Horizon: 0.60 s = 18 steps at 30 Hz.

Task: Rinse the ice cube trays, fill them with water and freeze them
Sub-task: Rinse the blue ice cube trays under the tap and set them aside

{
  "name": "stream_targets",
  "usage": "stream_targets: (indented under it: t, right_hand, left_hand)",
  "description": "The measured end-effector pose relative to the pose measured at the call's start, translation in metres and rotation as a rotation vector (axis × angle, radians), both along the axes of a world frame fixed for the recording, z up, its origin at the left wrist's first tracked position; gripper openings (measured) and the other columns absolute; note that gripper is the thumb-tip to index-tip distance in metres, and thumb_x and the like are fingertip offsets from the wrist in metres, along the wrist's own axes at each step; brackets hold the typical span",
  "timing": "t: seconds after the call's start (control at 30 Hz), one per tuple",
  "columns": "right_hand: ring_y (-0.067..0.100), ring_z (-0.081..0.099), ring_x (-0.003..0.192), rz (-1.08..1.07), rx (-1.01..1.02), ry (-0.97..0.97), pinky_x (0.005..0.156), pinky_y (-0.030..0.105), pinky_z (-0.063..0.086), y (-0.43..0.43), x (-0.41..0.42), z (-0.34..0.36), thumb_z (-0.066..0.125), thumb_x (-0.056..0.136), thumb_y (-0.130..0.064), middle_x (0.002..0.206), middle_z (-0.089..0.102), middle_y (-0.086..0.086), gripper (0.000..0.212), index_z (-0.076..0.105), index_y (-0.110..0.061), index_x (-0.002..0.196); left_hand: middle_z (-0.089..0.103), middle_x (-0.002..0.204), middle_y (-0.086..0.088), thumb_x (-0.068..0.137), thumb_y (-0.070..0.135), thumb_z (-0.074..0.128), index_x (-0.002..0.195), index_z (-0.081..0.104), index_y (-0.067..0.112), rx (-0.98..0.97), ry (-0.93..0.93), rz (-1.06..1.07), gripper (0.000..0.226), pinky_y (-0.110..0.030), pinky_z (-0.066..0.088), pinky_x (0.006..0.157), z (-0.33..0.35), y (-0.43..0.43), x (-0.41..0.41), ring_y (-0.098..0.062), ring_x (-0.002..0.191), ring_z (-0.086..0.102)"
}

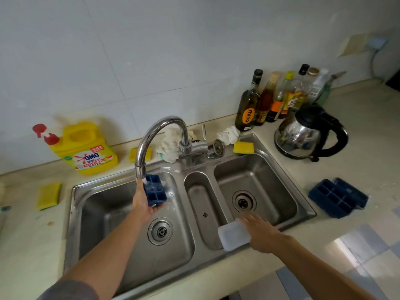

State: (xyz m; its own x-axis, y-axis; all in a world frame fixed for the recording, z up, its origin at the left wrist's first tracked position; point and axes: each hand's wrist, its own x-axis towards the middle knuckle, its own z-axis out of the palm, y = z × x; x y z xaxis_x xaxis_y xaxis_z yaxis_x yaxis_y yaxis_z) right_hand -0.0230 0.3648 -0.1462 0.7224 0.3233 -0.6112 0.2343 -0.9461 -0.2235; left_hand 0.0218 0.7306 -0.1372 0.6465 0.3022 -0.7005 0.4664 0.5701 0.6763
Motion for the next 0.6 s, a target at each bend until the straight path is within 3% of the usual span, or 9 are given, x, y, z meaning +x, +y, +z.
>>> stream_targets:
  t: [0.1, 0.2, 0.33, 0.47, 0.6]
  right_hand:
    - [0.024, 0.029, 0.145, 0.034, -0.024, -0.031, 0.121, 0.046, 0.029, -0.004, -0.002, -0.003, 0.071, 0.086, -0.008, 0.158, 0.026, 0.0, 0.086, 0.026, -0.026, 0.157]
    - [0.027, 0.021, 0.15, 0.058, -0.032, -0.029, 0.123, 0.048, 0.025, 0.0, 0.003, 0.002, 0.071, 0.087, -0.009, 0.164, 0.018, 0.002, 0.092, 0.017, -0.025, 0.161]
    - [0.025, 0.024, 0.149, 0.001, 0.07, -0.066, 0.12, 0.047, 0.029, 0.022, 0.019, 0.016, 0.072, 0.085, -0.011, 0.164, 0.021, 0.0, 0.096, 0.015, -0.025, 0.161]
    - [0.025, 0.023, 0.151, -0.044, 0.213, -0.122, 0.121, 0.042, 0.032, 0.061, 0.038, 0.027, 0.063, 0.091, -0.01, 0.165, 0.023, 0.001, 0.086, 0.015, -0.022, 0.161]
    - [0.024, 0.035, 0.145, -0.139, 0.325, -0.163, 0.116, 0.037, 0.035, 0.121, 0.055, 0.035, 0.062, 0.096, -0.028, 0.16, 0.035, 0.005, 0.075, 0.023, -0.018, 0.16]
  left_hand:
    - [0.07, 0.116, -0.012, 0.096, 0.065, 0.048, 0.114, 0.062, 0.025, 0.028, -0.027, -0.032, 0.046, -0.041, 0.057, 0.067, 0.005, -0.002, -0.008, -0.031, 0.101, 0.068]
    - [0.068, 0.118, -0.012, 0.094, 0.061, 0.056, 0.128, 0.058, 0.021, 0.051, -0.042, -0.027, 0.052, -0.044, 0.059, 0.071, 0.006, -0.001, -0.015, -0.033, 0.105, 0.068]
    - [0.067, 0.123, -0.015, 0.094, 0.057, 0.059, 0.133, 0.057, 0.02, 0.01, -0.053, -0.051, 0.054, -0.052, 0.059, 0.082, 0.01, 0.004, -0.017, -0.037, 0.11, 0.066]
    - [0.07, 0.119, -0.017, 0.097, 0.054, 0.055, 0.129, 0.058, 0.019, -0.047, -0.008, -0.043, 0.048, -0.049, 0.061, 0.069, 0.006, 0.012, -0.015, -0.038, 0.104, 0.069]
    - [0.074, 0.106, -0.017, 0.1, 0.052, 0.051, 0.12, 0.061, 0.017, -0.086, 0.031, -0.046, 0.041, -0.047, 0.061, 0.066, 0.003, 0.024, -0.014, -0.037, 0.095, 0.072]
